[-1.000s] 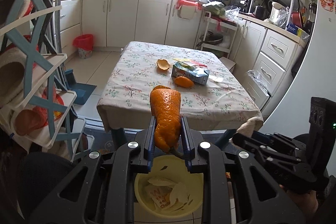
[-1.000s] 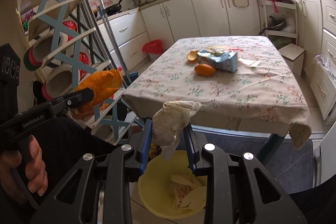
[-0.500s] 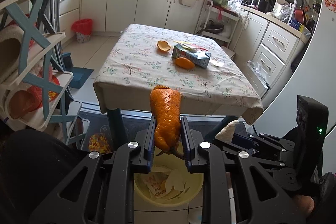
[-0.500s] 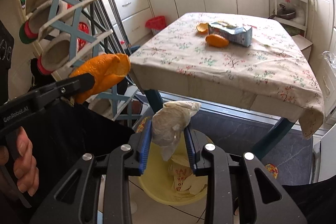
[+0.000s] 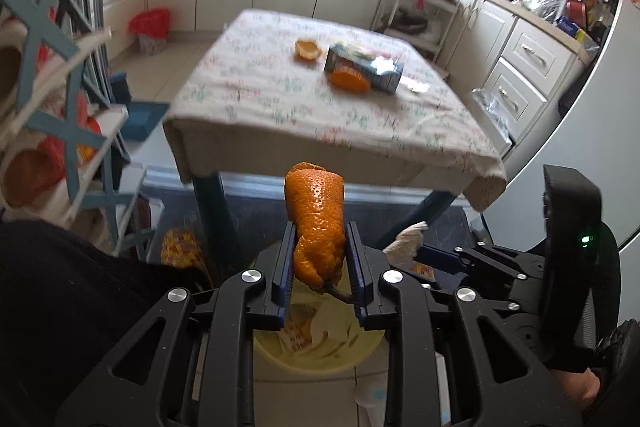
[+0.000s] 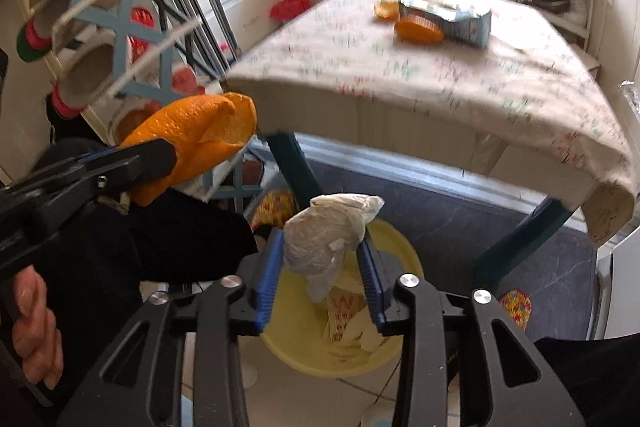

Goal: Collect trash
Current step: 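Carry orange and tissue over the yellow bucket and open both tools to drop them, then move both tools back up toward the remaining items on the table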

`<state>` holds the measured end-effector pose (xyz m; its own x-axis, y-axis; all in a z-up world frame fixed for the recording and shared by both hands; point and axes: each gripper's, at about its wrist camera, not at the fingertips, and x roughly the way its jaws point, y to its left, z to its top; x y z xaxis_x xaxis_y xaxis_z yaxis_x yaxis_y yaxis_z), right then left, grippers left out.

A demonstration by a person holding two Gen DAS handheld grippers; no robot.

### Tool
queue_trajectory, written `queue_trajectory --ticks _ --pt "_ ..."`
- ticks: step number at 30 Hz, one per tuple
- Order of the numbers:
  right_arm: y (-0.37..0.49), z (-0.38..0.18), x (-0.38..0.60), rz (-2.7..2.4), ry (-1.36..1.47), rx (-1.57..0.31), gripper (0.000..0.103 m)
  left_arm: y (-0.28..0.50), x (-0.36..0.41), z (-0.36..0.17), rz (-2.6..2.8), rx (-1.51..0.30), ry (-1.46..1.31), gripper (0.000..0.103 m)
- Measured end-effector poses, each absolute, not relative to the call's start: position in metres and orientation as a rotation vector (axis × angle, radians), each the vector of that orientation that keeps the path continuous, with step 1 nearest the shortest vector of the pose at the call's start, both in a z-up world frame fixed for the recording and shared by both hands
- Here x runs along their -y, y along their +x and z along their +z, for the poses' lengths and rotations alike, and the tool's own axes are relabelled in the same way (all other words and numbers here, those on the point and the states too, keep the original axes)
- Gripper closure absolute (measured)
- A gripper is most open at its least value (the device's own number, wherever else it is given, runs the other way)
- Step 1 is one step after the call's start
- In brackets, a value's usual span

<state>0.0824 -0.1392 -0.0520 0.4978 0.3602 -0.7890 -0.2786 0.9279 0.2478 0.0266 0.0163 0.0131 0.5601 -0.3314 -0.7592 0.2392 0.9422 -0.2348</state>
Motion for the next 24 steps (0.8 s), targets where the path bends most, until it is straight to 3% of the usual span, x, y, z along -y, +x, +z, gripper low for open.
queue_trajectory --ticks 3,7,12,18,24 --pt "0.088 -0.063 0.137 0.371 0.086 -1.022 0.059 0.030 -0.018 0.003 -0.332 -0.963 -0.123 0.079" --pt "0.090 -0.067 0.142 0.349 0.111 -1.039 0.048 0.032 -0.021 0.001 -0.328 -0.966 -0.133 0.070" --pt "0.090 -0.066 0.148 0.327 0.135 -1.045 0.044 0.031 -0.022 0.002 -0.323 -0.955 -0.136 0.069" --pt "0.087 -0.054 0.159 0.282 0.166 -0.979 0.032 0.023 -0.023 0.019 -0.256 -0.839 -0.101 0.046" --pt "0.082 -0.035 0.175 0.215 0.189 -0.876 0.026 0.019 -0.025 0.030 -0.199 -0.764 -0.063 0.030"
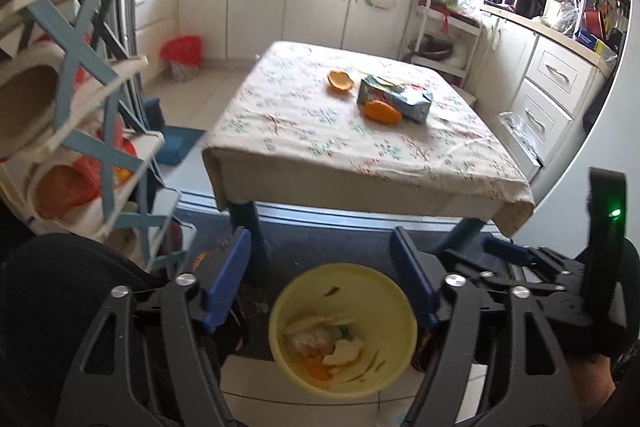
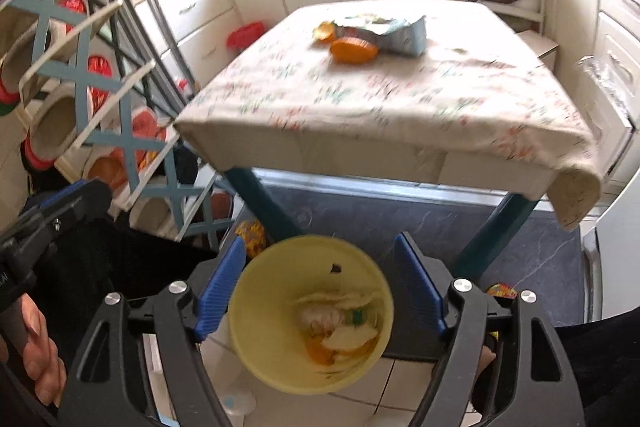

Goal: Collect trash
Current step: 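Move both tools back up toward the remaining items on the table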

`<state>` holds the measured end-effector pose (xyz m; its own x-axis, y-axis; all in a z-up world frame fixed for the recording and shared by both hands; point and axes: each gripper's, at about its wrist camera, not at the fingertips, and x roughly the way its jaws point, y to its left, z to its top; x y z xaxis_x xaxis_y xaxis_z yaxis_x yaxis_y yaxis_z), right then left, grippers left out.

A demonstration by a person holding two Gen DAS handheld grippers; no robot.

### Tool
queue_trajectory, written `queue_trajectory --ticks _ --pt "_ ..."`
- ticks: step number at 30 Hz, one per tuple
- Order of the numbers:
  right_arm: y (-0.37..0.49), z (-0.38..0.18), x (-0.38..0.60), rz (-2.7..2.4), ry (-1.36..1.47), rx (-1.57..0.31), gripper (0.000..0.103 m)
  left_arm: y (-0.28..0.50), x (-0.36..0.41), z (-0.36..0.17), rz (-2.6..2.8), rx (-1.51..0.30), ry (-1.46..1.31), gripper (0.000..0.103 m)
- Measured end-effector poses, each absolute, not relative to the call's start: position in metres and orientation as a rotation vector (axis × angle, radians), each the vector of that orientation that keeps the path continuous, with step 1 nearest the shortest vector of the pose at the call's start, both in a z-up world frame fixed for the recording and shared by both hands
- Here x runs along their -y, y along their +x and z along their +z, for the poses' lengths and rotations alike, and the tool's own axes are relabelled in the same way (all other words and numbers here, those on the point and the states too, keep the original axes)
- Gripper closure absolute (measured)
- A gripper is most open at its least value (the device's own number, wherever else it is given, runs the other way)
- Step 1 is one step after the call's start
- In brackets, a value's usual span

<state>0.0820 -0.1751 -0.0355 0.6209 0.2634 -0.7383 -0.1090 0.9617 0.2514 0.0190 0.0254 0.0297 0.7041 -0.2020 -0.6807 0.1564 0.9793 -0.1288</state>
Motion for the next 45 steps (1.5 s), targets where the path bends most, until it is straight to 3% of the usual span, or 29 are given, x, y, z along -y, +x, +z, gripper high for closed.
queue_trajectory --ticks 5,12,22,45 --pt "0.076 -0.021 0.184 0.154 0.188 -0.792 0.018 0.016 -0.027 0.034 -0.171 -0.731 -0.046 0.020" --pt "0.071 -0.009 0.189 0.104 0.179 -0.727 0.011 0.015 -0.026 0.034 -0.153 -0.718 -0.039 0.016" --pt "0.064 0.005 0.194 0.075 0.173 -0.645 0.010 0.009 -0.031 0.043 -0.110 -0.644 -0.043 0.010" --pt "0.060 0.009 0.189 0.077 0.141 -0.617 0.010 0.010 -0.029 0.041 -0.109 -0.645 -0.042 0.008"
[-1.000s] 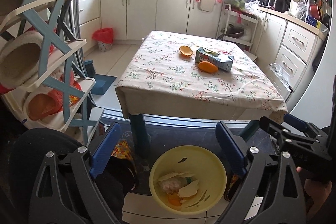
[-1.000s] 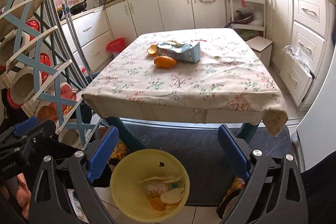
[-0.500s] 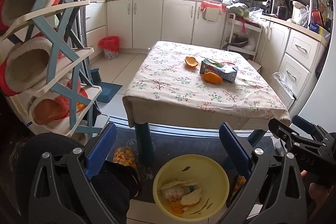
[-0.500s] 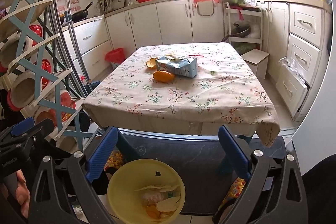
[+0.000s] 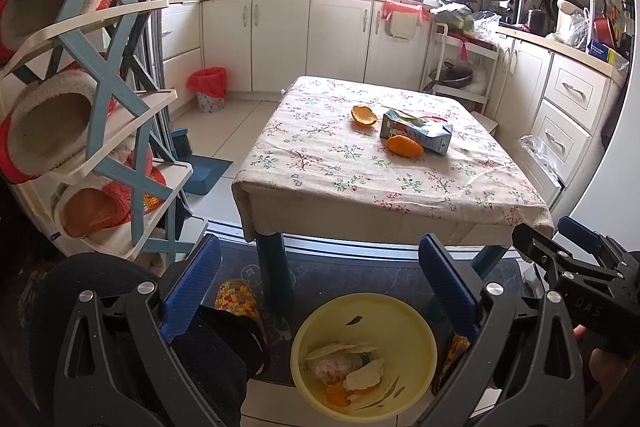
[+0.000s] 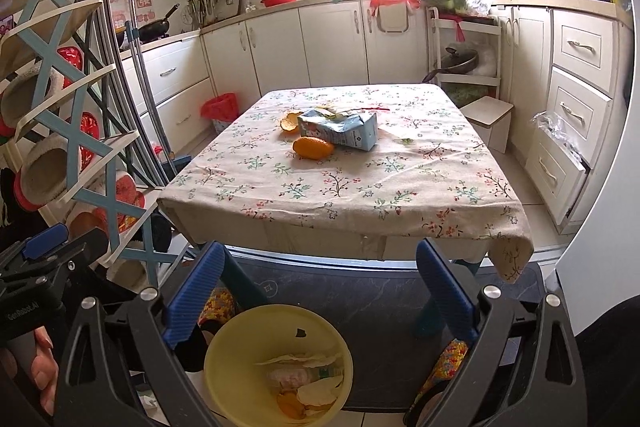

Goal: Collect trash
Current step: 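Move both tools back up toward the remaining items on the table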

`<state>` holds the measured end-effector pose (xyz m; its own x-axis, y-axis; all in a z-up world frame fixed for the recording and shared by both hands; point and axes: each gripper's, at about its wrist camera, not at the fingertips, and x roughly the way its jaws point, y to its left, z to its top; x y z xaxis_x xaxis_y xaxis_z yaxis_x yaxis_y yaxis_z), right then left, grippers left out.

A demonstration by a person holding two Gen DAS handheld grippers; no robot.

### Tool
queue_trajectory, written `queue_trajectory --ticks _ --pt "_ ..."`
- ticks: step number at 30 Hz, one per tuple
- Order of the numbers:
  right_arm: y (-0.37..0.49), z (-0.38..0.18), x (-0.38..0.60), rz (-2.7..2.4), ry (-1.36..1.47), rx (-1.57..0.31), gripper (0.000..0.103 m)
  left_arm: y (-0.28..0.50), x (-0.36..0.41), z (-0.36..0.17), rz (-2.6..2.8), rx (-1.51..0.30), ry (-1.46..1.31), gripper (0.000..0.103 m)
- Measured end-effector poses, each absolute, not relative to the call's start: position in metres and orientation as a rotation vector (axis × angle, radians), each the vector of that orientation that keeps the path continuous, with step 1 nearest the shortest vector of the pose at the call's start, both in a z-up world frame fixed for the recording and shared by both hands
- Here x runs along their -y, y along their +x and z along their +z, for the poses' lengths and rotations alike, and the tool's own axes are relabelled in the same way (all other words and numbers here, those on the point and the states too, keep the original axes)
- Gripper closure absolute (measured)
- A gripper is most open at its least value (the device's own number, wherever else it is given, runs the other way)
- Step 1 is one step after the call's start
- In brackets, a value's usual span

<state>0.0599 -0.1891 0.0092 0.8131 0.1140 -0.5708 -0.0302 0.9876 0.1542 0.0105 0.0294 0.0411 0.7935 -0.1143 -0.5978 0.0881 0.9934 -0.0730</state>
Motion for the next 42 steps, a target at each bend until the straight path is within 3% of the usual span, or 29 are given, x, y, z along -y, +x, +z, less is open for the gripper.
queue_trajectory --ticks 22,42 --pt "0.079 0.028 0.206 0.094 0.197 -0.600 0.008 0.057 -0.022 0.068 -0.168 -0.625 -0.041 0.008" --pt "0.207 0.040 0.264 0.105 0.137 -0.694 0.008 0.169 0.066 0.038 -0.348 -0.749 0.088 0.008"
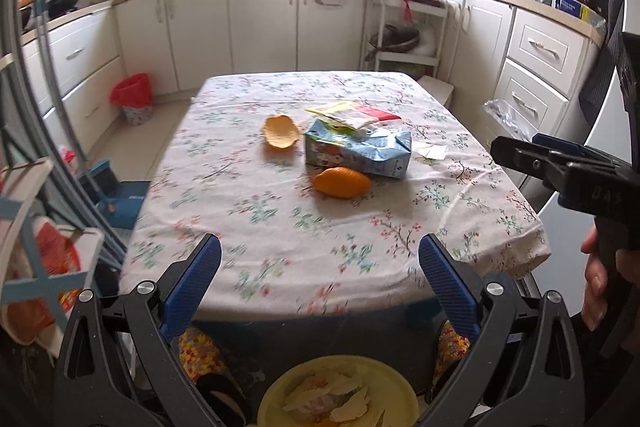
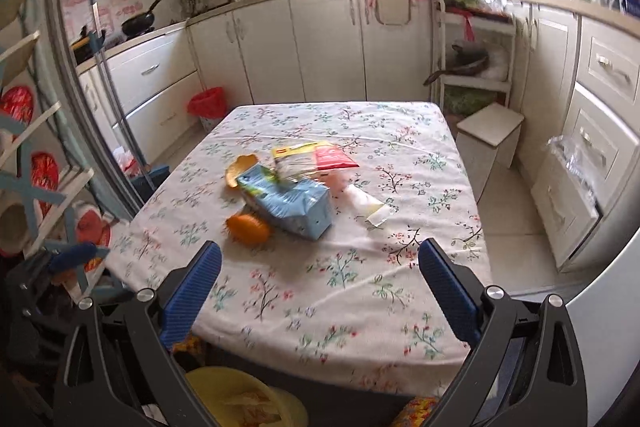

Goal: Collect trash
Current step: 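Move both tools back up toward the remaining items on the table, then grasp the orange peel with the left tool while the right tool grasps the yellow-red wrapper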

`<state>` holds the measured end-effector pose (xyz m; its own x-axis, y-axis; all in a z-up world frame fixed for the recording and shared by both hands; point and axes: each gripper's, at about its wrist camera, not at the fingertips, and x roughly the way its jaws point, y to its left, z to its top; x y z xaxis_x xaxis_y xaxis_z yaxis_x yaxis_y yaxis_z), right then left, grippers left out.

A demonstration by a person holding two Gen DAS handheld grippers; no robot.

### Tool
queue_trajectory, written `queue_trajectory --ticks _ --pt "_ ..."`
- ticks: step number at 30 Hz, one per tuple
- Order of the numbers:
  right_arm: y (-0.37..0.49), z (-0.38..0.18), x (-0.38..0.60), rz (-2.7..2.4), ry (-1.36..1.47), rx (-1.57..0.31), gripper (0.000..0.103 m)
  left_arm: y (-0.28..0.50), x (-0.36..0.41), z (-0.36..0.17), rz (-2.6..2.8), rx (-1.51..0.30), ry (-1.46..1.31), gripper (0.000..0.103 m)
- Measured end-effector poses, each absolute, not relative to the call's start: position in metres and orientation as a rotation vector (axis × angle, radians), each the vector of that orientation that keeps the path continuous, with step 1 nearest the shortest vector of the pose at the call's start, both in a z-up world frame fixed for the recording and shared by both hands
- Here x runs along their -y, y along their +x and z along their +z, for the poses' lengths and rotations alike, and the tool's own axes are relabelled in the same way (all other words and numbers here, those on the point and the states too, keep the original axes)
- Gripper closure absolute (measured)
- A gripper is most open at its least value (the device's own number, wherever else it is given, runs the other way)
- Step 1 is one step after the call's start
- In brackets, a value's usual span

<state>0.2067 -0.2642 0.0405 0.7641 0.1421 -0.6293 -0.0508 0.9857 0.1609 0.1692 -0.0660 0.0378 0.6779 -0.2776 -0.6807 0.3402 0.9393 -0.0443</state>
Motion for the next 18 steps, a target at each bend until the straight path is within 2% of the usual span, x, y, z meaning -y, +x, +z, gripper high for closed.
queue_trajectory --ticks 7,15,17,18 --pt "0.242 0.035 0.276 0.133 0.226 -0.733 0.008 0.224 0.088 0.019 -0.376 -0.815 0.050 0.008" --pt "0.324 0.009 0.298 0.207 0.514 -0.845 0.009 0.263 0.103 0.002 -0.385 -0.866 0.003 0.008" --pt "0.344 -0.004 0.307 0.222 0.625 -0.880 0.011 0.269 0.102 -0.001 -0.383 -0.874 -0.002 0.008" --pt "0.353 -0.011 0.313 0.229 0.686 -0.893 0.015 0.270 0.101 -0.002 -0.381 -0.877 -0.006 0.008"
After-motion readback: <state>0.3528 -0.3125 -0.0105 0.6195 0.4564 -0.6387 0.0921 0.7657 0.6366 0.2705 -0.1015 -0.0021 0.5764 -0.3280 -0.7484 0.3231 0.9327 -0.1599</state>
